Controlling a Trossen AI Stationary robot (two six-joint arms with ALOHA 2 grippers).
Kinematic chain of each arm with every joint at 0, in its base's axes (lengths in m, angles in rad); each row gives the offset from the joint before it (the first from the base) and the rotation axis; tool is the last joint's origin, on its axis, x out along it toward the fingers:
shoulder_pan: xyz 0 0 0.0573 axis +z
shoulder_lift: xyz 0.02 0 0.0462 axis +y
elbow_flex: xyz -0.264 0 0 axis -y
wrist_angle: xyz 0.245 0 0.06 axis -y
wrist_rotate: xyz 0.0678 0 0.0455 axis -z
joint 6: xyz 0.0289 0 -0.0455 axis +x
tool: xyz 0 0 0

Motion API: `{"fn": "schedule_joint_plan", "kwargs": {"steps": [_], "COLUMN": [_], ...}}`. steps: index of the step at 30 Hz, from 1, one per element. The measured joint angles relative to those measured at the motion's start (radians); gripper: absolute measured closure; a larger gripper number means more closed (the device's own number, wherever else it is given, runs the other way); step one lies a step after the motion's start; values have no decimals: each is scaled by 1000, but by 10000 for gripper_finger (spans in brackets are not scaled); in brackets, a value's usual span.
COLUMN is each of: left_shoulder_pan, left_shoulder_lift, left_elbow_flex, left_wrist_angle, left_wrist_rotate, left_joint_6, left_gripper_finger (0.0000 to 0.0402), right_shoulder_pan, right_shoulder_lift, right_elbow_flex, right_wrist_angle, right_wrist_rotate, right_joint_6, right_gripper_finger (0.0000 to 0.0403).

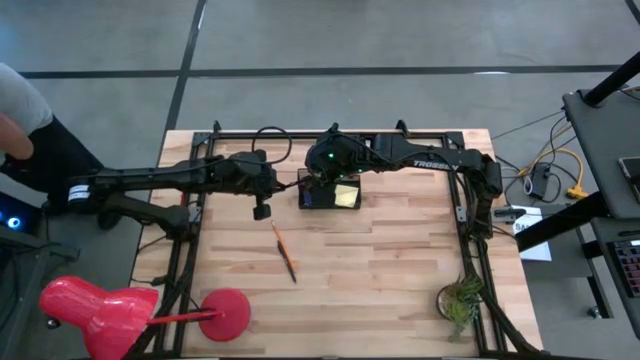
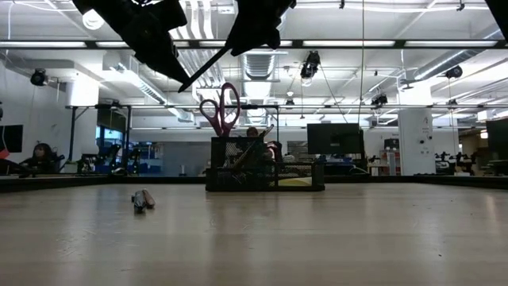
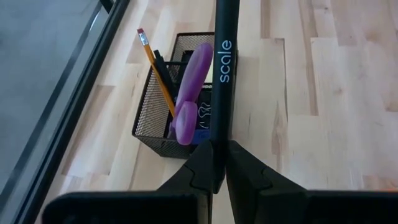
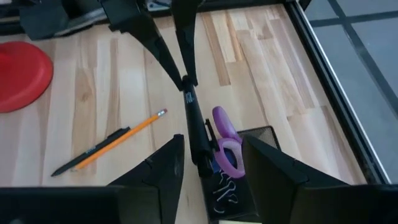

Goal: Pick and place office supplies into organizer
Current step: Put the top black pen into the black desk organizer

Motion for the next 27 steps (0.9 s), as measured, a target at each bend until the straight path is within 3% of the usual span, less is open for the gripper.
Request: {"fn": "schedule_joint_plan", "kwargs": {"steps": [9,21,27], "left_shoulder_pan": [0,0,0], "left_shoulder_lift": [6,9,9], "left_elbow_flex": [-2,-3,-3], "left_wrist_angle": [23,23,24], "left_wrist_rotate": [-1,-3,-3], "left_joint_6": [0,0,-1], "left_gripper_finger": [395,389,387], "right_shoulder_pan": [0,0,0], "right_shoulder_lift": [0,0,0], "right_elbow_flex": [0,0,0], "right_wrist_angle": [8,9,12], "right_wrist_rotate": [0,-7,-14], "right_joint_6": [3,23,43], "right_gripper_finger": [270,340,348]}}
